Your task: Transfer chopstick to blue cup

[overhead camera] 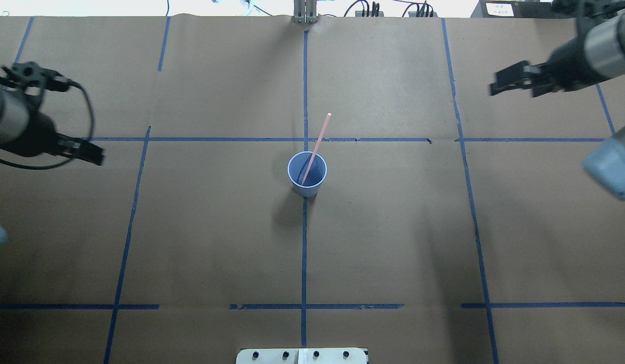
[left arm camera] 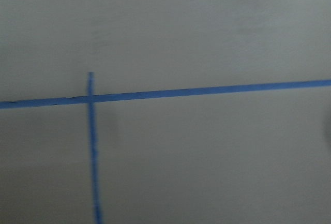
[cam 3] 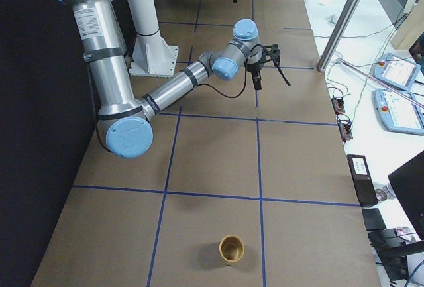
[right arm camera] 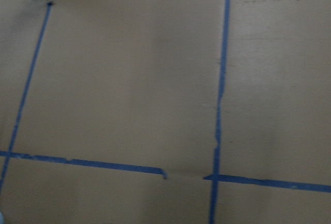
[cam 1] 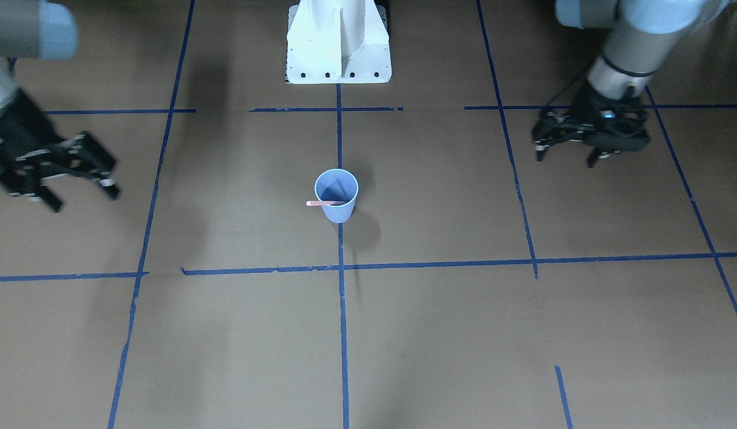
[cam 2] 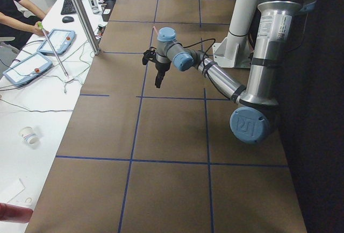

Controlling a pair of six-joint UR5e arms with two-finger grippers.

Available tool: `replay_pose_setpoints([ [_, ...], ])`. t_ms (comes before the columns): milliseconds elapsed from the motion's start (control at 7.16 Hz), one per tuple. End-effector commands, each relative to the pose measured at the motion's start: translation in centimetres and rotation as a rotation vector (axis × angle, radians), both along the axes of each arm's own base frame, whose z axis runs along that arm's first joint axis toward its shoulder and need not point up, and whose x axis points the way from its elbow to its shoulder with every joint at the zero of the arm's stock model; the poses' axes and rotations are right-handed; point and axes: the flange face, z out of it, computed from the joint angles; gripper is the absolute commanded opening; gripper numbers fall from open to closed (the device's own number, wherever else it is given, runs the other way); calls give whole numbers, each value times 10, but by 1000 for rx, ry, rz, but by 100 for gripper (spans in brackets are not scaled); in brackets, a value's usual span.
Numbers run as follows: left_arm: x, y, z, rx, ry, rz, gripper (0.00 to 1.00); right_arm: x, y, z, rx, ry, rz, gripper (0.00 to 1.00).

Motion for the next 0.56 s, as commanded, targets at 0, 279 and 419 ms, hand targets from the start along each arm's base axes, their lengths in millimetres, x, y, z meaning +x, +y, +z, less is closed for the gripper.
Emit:
replay_pose_setpoints([
  [0,-112,-7,57,31,-41,80,100,103,-7,95,0,206,-215,99],
  [279,-201,-21,93,-15,-107,150,100,184,3,186,-55,221,-308,99],
  [419,-221,-24,121,-65,-53,147,100,205,23,211,-105,154,-279,100],
])
